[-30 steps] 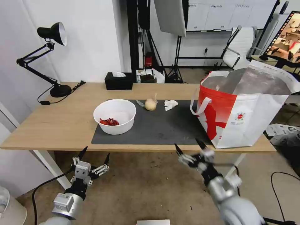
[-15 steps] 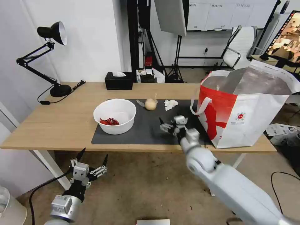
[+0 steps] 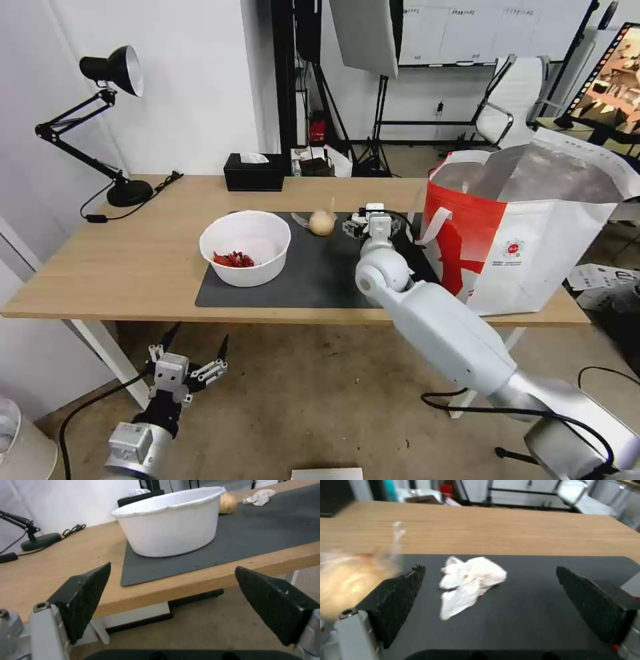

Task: Pick up the trash from the table and place it into the takeout bag.

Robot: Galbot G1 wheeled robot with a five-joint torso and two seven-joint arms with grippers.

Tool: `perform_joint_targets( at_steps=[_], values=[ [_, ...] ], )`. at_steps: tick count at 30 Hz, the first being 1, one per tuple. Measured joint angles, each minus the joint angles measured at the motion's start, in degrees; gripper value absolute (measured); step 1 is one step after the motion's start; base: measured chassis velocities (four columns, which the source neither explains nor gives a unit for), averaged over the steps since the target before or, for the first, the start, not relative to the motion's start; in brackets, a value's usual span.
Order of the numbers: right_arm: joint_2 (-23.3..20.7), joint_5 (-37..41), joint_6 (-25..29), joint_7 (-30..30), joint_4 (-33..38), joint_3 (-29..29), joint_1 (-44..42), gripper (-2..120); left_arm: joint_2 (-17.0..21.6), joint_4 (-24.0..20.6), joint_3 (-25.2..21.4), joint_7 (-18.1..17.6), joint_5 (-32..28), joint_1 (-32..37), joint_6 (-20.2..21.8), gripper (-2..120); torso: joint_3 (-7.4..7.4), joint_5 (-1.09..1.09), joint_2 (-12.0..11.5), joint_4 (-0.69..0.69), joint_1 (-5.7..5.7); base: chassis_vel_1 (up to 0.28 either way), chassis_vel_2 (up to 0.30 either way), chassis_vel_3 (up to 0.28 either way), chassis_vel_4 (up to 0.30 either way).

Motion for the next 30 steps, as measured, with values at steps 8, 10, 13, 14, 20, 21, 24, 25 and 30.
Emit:
perform_joint_targets(
  at_steps=[8,10,13,14,20,21,24,25,30],
  values=[
    [2.69,2.32,-1.92,0.39,-7.75,0.38,3.72,100,-0.10,-0.25,0.04,0.00,0.13,0.28,-0.08,100,0.00,0.01,0.00,0.00,0.00,0.000,0.000,0.000,0.000],
    [2.95,2.68,-2.29,0.06,-8.59,0.39,4.20,100,-0.11,-0.32,0.02,0.00,0.13,0.31,-0.09,100,0.00,0.01,0.00,0.00,0.00,0.000,0.000,0.000,0.000],
    [3.50,3.01,-3.65,-2.37,-10.92,0.39,5.25,100,0.19,-0.38,0.05,-0.05,0.05,0.37,-0.09,100,0.00,0.00,0.00,0.00,0.00,0.000,0.000,0.000,0.000],
    [3.75,3.02,-3.98,-3.53,-11.98,0.39,5.60,100,0.42,-0.38,0.06,-0.08,0.00,0.35,-0.09,100,0.00,0.00,0.00,0.00,0.00,0.000,0.000,0.000,0.000],
    [4.81,2.76,-4.69,-7.22,-14.82,0.48,6.78,100,0.84,-0.28,-0.07,-0.12,-0.35,0.31,-0.10,100,0.00,0.00,0.00,0.00,0.00,0.000,0.000,0.000,0.000],
    [5.20,2.65,-4.98,-8.20,-15.60,0.53,7.20,100,0.79,-0.24,-0.07,-0.13,-0.37,0.44,-0.11,100,0.00,0.00,0.00,0.00,0.00,0.000,0.000,0.000,0.000],
    [5.68,2.64,-5.69,-9.49,-16.55,0.60,7.76,100,0.54,-0.23,-0.05,-0.13,-0.37,0.57,-0.19,100,0.00,0.00,0.00,0.00,0.00,0.000,0.000,0.000,0.000],
    [5.93,2.68,-6.00,-9.94,-17.00,0.65,7.99,100,0.43,-0.24,-0.01,-0.13,-0.37,0.59,-0.21,100,0.00,0.00,0.00,0.00,0.00,0.000,0.000,0.000,0.000],
    [6.92,2.87,-6.54,-10.99,-18.78,1.32,8.33,100,0.33,-0.25,0.03,-0.12,-0.35,0.69,-0.23,100,0.00,0.00,0.01,0.01,0.00,0.000,0.000,0.000,0.000]
  ],
)
